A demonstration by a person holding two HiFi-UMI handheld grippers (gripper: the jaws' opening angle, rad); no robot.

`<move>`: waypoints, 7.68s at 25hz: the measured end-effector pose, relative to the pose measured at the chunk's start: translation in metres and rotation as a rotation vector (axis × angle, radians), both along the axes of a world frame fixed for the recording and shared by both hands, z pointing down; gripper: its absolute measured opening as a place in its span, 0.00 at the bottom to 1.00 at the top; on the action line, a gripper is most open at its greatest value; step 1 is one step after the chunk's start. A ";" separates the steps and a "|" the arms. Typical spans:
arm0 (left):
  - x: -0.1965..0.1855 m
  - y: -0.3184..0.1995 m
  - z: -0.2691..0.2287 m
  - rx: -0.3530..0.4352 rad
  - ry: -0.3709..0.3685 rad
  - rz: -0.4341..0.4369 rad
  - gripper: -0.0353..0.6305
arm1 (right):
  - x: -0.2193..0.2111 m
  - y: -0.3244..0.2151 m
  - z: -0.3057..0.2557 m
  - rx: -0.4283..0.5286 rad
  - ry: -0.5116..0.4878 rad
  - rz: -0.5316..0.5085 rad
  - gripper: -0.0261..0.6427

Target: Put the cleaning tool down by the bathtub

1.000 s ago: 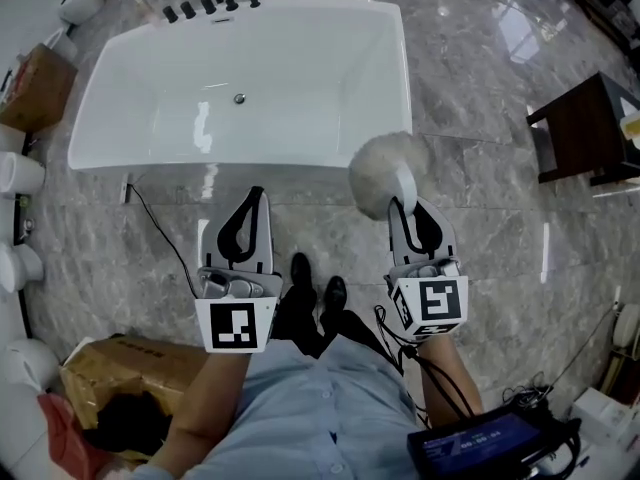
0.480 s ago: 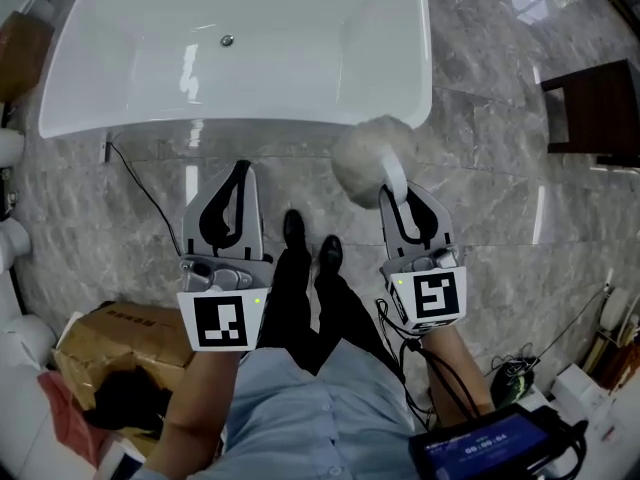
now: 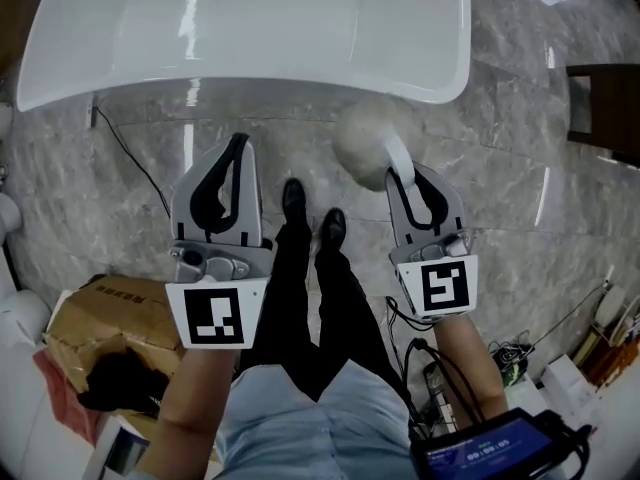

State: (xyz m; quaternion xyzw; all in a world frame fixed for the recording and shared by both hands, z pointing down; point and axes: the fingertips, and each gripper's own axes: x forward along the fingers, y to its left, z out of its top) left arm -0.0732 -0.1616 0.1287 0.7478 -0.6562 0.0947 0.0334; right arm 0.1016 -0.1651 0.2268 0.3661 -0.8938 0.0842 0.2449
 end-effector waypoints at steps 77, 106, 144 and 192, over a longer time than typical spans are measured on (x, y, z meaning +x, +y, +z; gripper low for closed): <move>-0.041 -0.054 0.419 -0.106 -0.008 0.040 0.08 | -0.049 -0.022 0.482 -0.214 0.269 -0.300 0.18; -0.057 -0.056 0.464 -0.093 -0.032 0.020 0.08 | -0.044 -0.031 0.569 -0.226 0.367 -0.339 0.18; -0.069 -0.033 0.507 -0.131 -0.080 0.060 0.08 | -0.036 -0.037 0.688 -0.273 0.510 -0.384 0.19; 0.012 -0.048 0.095 0.116 -0.047 0.064 0.08 | -0.073 -0.072 0.033 0.277 -0.227 0.056 0.06</move>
